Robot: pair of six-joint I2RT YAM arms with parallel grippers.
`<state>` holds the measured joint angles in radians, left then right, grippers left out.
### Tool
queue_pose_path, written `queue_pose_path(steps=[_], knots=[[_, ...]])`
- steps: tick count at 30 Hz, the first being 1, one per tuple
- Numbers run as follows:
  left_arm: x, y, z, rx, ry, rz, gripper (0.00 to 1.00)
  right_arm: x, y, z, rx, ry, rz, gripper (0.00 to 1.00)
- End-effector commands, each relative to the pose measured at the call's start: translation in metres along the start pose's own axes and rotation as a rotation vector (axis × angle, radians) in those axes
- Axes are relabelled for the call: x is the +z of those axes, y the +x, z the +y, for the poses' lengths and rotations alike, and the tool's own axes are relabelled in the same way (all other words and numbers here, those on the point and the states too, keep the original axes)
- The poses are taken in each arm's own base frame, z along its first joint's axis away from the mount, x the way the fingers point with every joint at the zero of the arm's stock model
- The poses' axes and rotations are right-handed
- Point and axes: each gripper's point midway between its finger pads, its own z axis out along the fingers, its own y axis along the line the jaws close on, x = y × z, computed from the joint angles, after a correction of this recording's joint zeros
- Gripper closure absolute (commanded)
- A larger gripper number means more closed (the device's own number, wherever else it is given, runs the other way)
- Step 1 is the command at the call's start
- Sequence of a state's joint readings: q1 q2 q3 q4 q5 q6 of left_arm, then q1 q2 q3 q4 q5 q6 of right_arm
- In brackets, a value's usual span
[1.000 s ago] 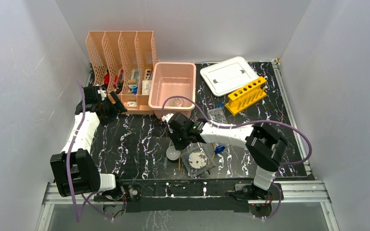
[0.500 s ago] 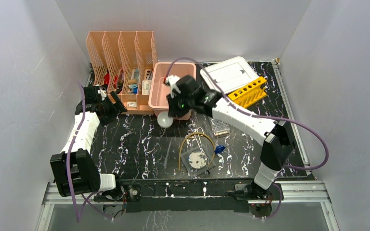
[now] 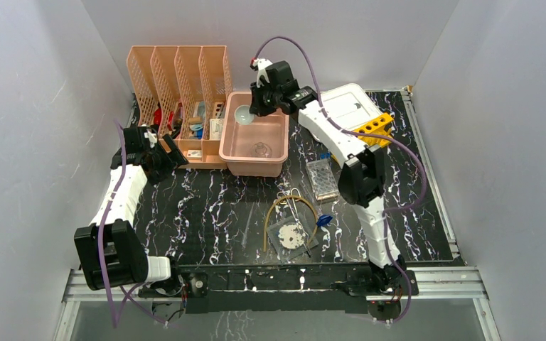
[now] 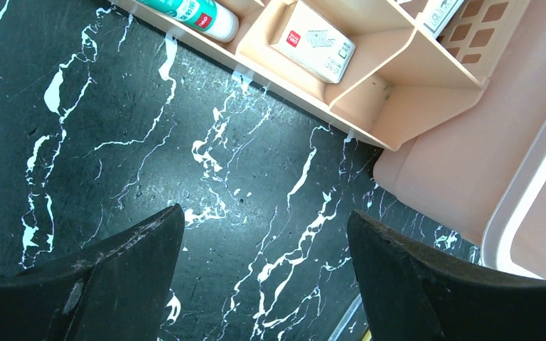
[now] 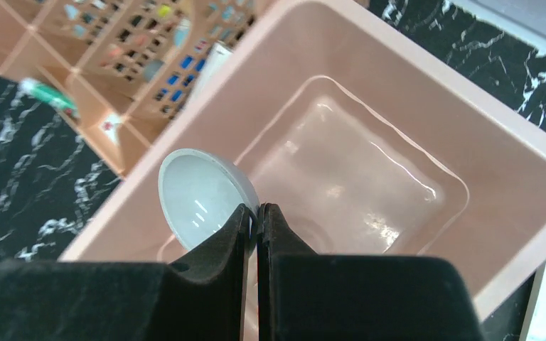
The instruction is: Organize the chemistry lab equipment
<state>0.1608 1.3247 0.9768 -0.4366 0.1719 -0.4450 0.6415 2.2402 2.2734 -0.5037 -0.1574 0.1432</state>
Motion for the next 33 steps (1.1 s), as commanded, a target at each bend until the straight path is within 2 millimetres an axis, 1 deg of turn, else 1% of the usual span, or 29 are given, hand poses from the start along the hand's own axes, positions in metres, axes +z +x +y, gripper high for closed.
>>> queue_pose_path(steps=[1,5,9,15,22,28,30,31,33], knots=[[0.001,0.001,-0.002,0.003,0.02,0.011,0.16,0.021,-0.009,-0.016,0.021,-0.009,-0.045,0.88],[0.005,0.002,-0.002,0.001,0.023,0.025,0.16,0.044,0.005,-0.026,0.054,-0.012,-0.058,0.89],[0.007,0.003,-0.002,0.0,0.021,0.034,0.16,0.059,0.015,-0.031,0.063,-0.013,-0.062,0.89],[0.007,0.003,-0.001,0.0,0.017,0.035,0.16,0.074,0.03,-0.037,0.045,-0.013,-0.039,0.88],[0.007,0.003,-0.001,0.002,0.014,0.036,0.15,0.095,0.058,-0.036,-0.005,-0.012,0.019,0.87],[0.007,0.003,-0.001,0.002,0.013,0.036,0.15,0.103,0.067,-0.041,-0.027,0.006,0.033,0.85],[0.007,0.002,-0.001,0.003,0.014,0.035,0.15,0.104,0.069,-0.042,-0.031,0.007,0.036,0.83],[0.007,0.003,-0.001,0.003,0.014,0.036,0.15,0.105,0.07,-0.042,-0.032,0.007,0.038,0.8],[0.007,0.003,-0.001,0.003,0.012,0.037,0.15,0.106,0.072,-0.043,-0.032,0.007,0.041,0.7]])
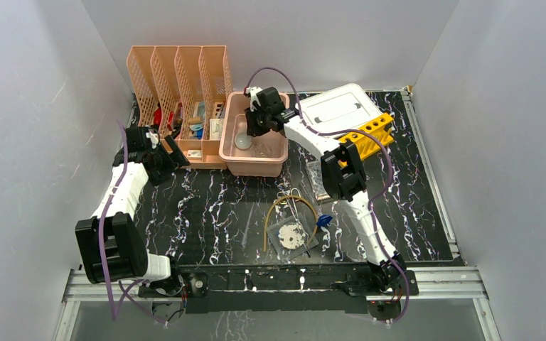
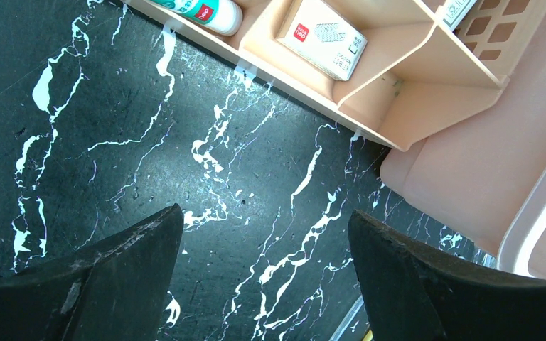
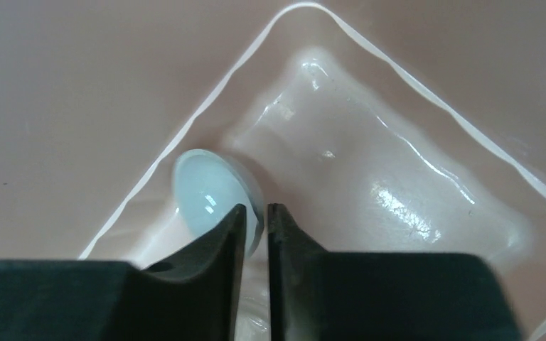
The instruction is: Organize the chemistry lab equipment
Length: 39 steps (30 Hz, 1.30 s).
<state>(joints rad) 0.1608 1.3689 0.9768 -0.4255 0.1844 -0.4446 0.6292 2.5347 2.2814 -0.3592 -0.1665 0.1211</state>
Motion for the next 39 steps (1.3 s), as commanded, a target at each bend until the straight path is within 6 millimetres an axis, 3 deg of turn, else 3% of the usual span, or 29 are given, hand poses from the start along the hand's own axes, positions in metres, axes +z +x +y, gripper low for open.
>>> queue_pose_path(steps=[1,6,10,12,13,16,19,23,26,29,34,39], knots=[[-0.004,-0.002,-0.002,0.008,0.014,0.002,0.15,-0.005,-0.034,0.006,-0.048,-0.01,-0.093,0.64],[-0.003,0.0,-0.001,0.008,0.01,0.005,0.14,-0.012,-0.043,0.006,-0.054,-0.001,-0.119,0.47],[-0.004,0.0,0.0,0.01,0.005,0.002,0.14,-0.035,-0.066,0.01,-0.073,0.02,-0.181,0.34],[-0.005,-0.001,0.0,0.011,0.003,-0.005,0.14,-0.063,-0.093,0.017,-0.091,0.026,-0.254,0.31],[-0.006,-0.001,0.0,0.013,0.006,-0.013,0.14,-0.09,-0.114,0.025,-0.1,0.03,-0.333,0.31],[-0.012,-0.003,-0.003,0.013,0.026,-0.038,0.12,-0.131,-0.141,0.042,-0.084,0.003,-0.439,0.31],[-0.021,-0.01,-0.008,0.013,0.047,-0.096,0.12,-0.17,-0.154,0.055,-0.061,-0.029,-0.53,0.31],[-0.033,-0.018,-0.021,0.032,0.113,-0.159,0.13,-0.205,-0.149,0.061,-0.052,-0.023,-0.581,0.31],[-0.045,-0.024,-0.035,0.06,0.176,-0.191,0.15,-0.23,-0.132,0.064,-0.043,-0.022,-0.589,0.32],[-0.052,-0.029,-0.047,0.083,0.218,-0.209,0.16,-0.258,-0.101,0.066,-0.023,-0.016,-0.585,0.32],[-0.051,-0.025,-0.057,0.076,0.274,-0.194,0.16,-0.284,-0.023,0.067,0.001,0.017,-0.48,0.26],[-0.051,-0.026,-0.065,0.091,0.269,-0.206,0.16,-0.285,0.076,0.047,0.055,0.135,-0.235,0.17]])
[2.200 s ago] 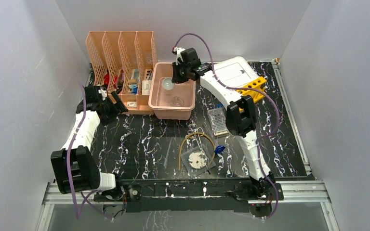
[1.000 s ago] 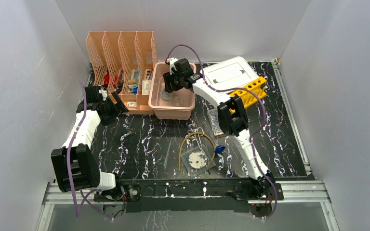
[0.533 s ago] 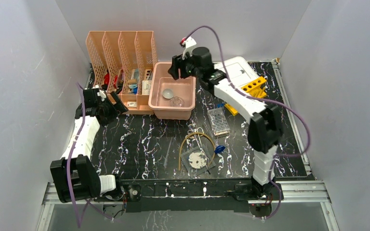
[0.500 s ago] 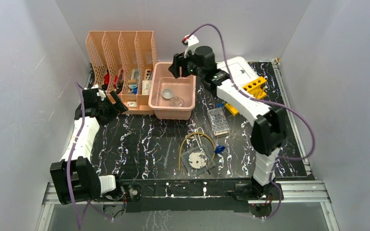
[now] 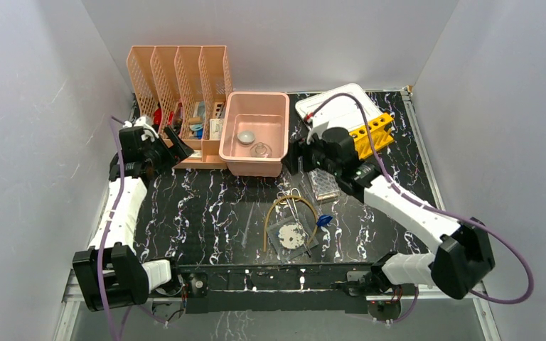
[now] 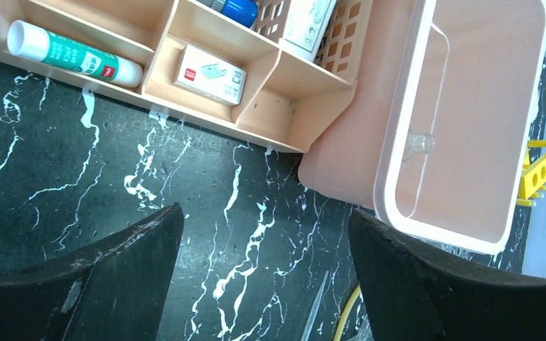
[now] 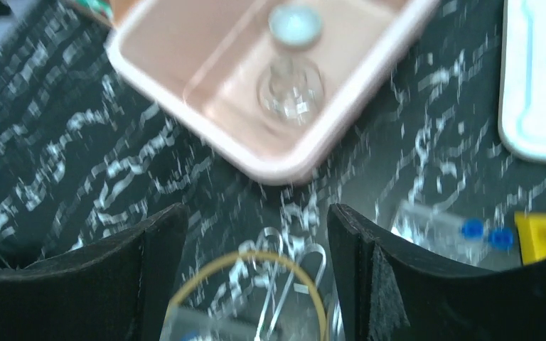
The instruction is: Organize the chemistry lab equipment
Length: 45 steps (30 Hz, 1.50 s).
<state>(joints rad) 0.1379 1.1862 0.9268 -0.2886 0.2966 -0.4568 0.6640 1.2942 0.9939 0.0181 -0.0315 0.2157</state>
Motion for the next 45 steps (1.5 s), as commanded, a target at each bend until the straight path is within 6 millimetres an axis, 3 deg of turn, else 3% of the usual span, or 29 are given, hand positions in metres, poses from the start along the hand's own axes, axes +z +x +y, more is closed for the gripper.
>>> queue_pose_path(steps=[1,4,8,17,29,33,38,45], knots=[[-0.004,-0.008,-0.021,0.034,0.041,-0.03,0.16,-0.028,0.056,-0.013,0.015,0.105,0.151,0.15],[0.0,-0.001,-0.03,0.062,0.037,-0.024,0.16,-0.036,0.107,-0.01,0.02,0.118,0.288,0.09],[0.007,0.013,-0.041,0.083,0.038,0.001,0.16,-0.041,0.15,-0.008,0.026,0.121,0.4,0.08],[0.009,0.023,-0.052,0.139,0.041,0.022,0.16,-0.053,0.2,-0.004,0.035,0.092,0.544,0.16],[0.007,0.029,-0.044,0.143,0.005,0.028,0.15,-0.051,0.237,0.013,0.049,0.015,0.625,0.25],[0.007,0.031,-0.042,0.142,0.0,0.031,0.15,-0.049,0.239,0.017,0.065,-0.003,0.614,0.36],[0.007,0.034,-0.039,0.139,-0.007,0.038,0.15,-0.045,0.236,0.015,0.059,0.008,0.598,0.6],[0.009,0.035,-0.038,0.138,-0.011,0.042,0.14,-0.042,0.222,0.015,0.043,0.017,0.564,0.82]])
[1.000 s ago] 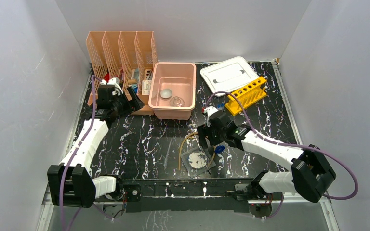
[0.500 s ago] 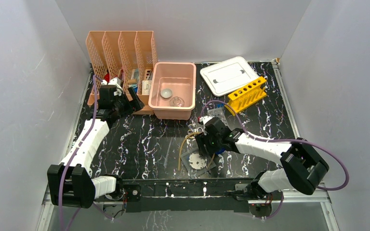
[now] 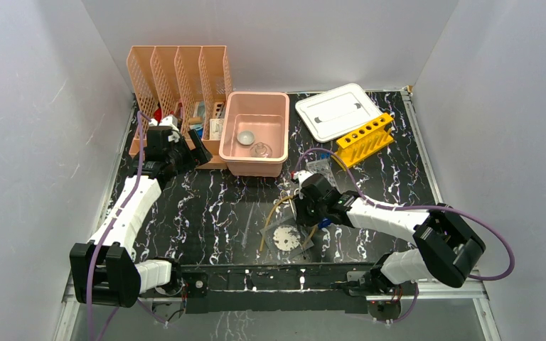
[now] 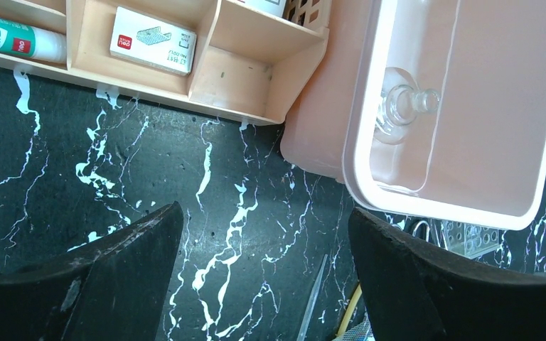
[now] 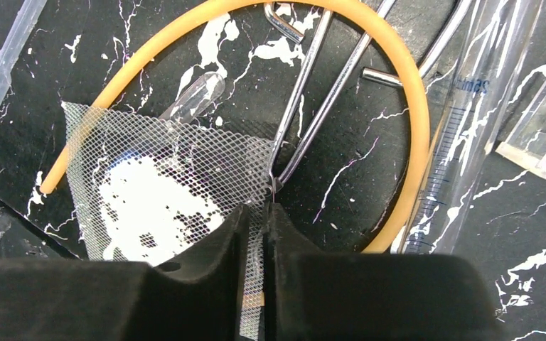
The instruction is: Organize the chemistry lab equipment
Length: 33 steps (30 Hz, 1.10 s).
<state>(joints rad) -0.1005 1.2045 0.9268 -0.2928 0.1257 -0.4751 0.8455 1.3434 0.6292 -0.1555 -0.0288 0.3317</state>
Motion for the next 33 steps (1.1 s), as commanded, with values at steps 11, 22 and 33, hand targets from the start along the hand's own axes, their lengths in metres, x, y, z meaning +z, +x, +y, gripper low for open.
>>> queue_pose_path(steps=[11,22,33], knots=[[-0.004,-0.002,-0.003,0.008,0.014,-0.01,0.14,-0.082,-0.11,0.051,-0.126,-0.134,-0.304,1.0],[-0.003,-0.002,0.001,0.007,-0.012,-0.01,0.14,-0.131,-0.213,0.068,-0.212,-0.241,-0.503,1.0],[-0.004,-0.001,0.004,0.019,-0.023,-0.01,0.13,-0.054,-0.156,0.017,-0.106,-0.083,-0.274,0.27]])
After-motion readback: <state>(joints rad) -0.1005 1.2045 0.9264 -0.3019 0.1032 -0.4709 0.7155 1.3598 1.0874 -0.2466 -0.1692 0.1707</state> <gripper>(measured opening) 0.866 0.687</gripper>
